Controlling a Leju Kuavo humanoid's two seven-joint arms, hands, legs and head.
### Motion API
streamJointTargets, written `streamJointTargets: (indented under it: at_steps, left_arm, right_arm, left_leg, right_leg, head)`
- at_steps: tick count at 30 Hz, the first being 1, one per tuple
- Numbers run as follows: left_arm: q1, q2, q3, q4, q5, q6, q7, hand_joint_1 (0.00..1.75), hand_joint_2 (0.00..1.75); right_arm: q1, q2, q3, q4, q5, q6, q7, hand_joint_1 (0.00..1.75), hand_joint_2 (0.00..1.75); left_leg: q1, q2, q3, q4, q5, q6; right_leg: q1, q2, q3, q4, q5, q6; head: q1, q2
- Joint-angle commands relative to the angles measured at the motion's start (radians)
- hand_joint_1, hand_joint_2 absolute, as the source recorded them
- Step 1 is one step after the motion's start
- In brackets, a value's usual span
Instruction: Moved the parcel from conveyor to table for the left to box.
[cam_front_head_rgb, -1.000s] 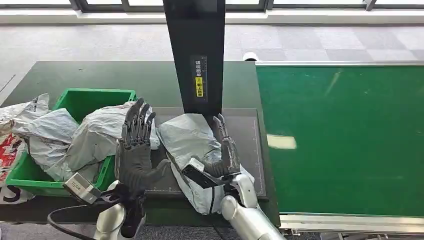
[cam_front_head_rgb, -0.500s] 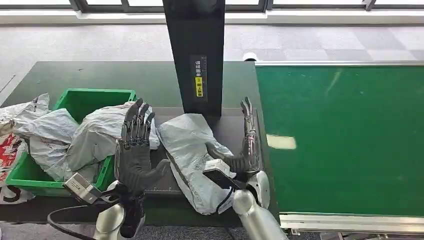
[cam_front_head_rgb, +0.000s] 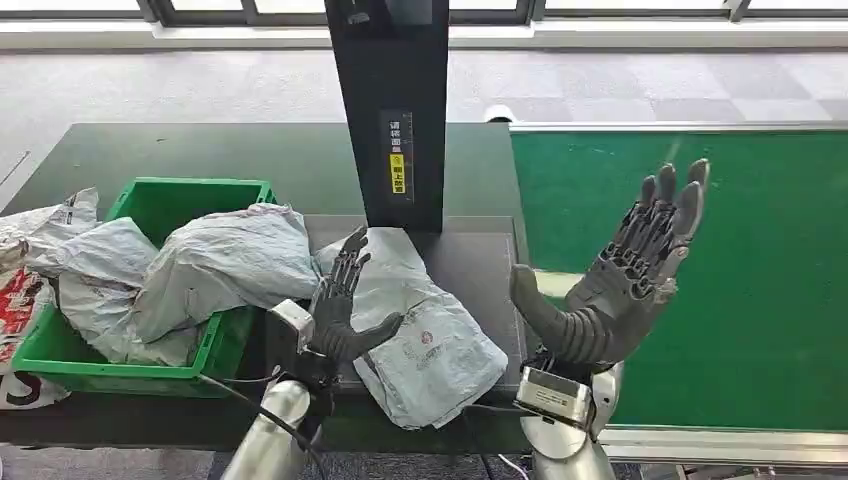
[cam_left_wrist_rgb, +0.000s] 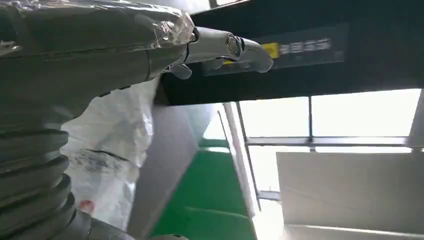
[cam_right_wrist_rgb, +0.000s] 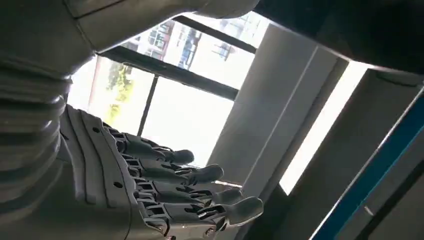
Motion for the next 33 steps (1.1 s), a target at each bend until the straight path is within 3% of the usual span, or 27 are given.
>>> streamJointTargets:
  at_steps: [1, 21, 29, 30, 31, 33]
  left_arm:
    - [-0.2, -0.002, -0.027, 0.515, -0.144, 0.112, 0.098, 0.0, 1.75]
    - [-0.208, -0.006, -0.032, 0.537, -0.158, 0.122, 0.111, 0.0, 1.75]
    - [-0.244, -0.014, -0.104, 0.647, -0.318, 0.253, 0.278, 0.0, 1.75]
    - [-0.252, -0.01, -0.169, 0.673, -0.409, 0.289, 0.375, 0.17, 1.75]
    - [-0.248, -0.01, -0.177, 0.672, -0.426, 0.301, 0.39, 1.75, 1.75]
    - [-0.244, -0.009, -0.19, 0.672, -0.453, 0.312, 0.412, 1.75, 1.75]
  right_arm:
    - [0.042, 0.016, 0.052, -0.025, -0.022, 0.003, 0.001, 0.0, 1.75]
    - [0.038, 0.016, 0.053, -0.023, -0.021, 0.003, 0.001, 0.0, 1.75]
    - [0.02, 0.016, 0.059, 0.002, -0.036, 0.003, 0.001, 0.0, 1.75]
    - [0.013, 0.016, 0.056, 0.012, -0.04, 0.003, 0.001, 0.0, 1.75]
    - [0.008, 0.016, 0.054, 0.017, -0.04, 0.003, 0.001, 0.0, 1.75]
    - [0.005, 0.016, 0.052, 0.02, -0.033, 0.003, 0.001, 0.0, 1.75]
  left_leg:
    - [0.0, -0.003, 0.003, -0.004, 0.001, 0.0]
    - [0.0, 0.0, 0.001, -0.001, 0.0, 0.0]
    - [0.0, 0.0, 0.002, -0.003, 0.001, 0.0]
    - [0.0, 0.0, 0.003, -0.003, 0.001, 0.0]
    - [0.0, 0.0, 0.003, -0.003, 0.001, 0.0]
    - [0.0, 0.0, 0.003, -0.003, 0.001, 0.0]
  right_leg:
    - [0.0, -0.003, 0.004, -0.003, 0.0, -0.001]
    - [0.0, -0.001, 0.001, -0.001, 0.0, -0.001]
    - [0.0, -0.001, 0.003, -0.003, 0.001, -0.001]
    - [0.0, 0.0, 0.003, -0.003, 0.001, -0.001]
    - [0.0, -0.001, 0.003, -0.003, 0.001, -0.001]
    - [0.0, 0.0, 0.004, -0.002, 0.001, -0.001]
  head:
    - [0.0, 0.0]
    - [0.0, 0.0]
    - [0.0, 0.0]
    - [0.0, 0.0]
    - [0.0, 0.0]
    - [0.0, 0.0]
